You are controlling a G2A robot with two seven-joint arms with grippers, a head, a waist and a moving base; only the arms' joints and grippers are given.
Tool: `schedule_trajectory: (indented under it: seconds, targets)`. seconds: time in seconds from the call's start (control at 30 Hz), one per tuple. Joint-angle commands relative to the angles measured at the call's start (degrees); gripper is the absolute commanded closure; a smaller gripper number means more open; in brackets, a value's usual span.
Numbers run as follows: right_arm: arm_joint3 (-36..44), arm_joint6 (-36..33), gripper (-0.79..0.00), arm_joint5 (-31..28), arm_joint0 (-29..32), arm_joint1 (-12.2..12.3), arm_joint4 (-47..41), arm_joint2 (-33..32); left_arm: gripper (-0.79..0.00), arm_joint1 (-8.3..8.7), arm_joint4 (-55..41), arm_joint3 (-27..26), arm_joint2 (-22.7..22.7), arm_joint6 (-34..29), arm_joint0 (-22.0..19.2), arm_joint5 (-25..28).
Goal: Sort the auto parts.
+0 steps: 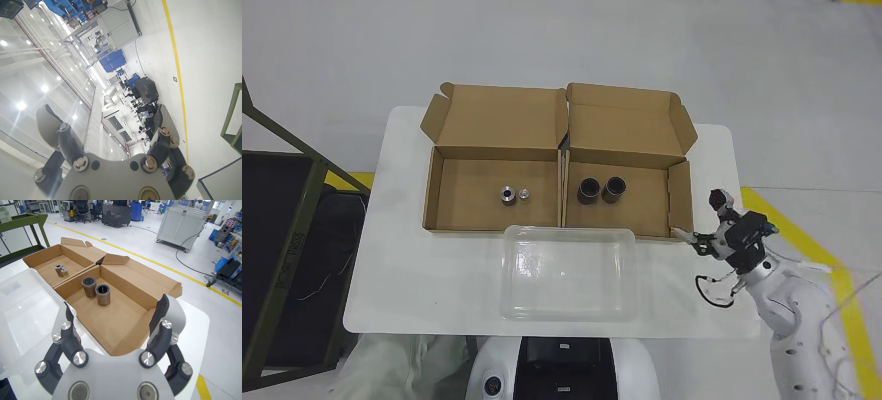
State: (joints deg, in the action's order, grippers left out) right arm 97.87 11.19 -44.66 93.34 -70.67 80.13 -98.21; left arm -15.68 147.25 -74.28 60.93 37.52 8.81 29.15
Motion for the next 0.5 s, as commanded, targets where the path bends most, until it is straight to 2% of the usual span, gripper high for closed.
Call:
schedule_trajectory:
  seconds: [0.0,0.2,0.47]
  targets:
    - [0.57,1.57,-0.785,0.42,1.71,0.21,0.13,-1.53,-0.785,0.0,0.0,0.0,0.0,0.0,0.0,0.0]
    - [2.05,5.46,-0.785,0.53,5.22,0.68,-0.3,-4.43,-0.785,0.0,0.0,0.0,0.0,0.0,0.0,0.0]
    - [2.61,5.78,-0.785,-0.98,5.66,0.92,-0.1,-4.56,-0.785,0.0,0.0,0.0,0.0,0.0,0.0,0.0]
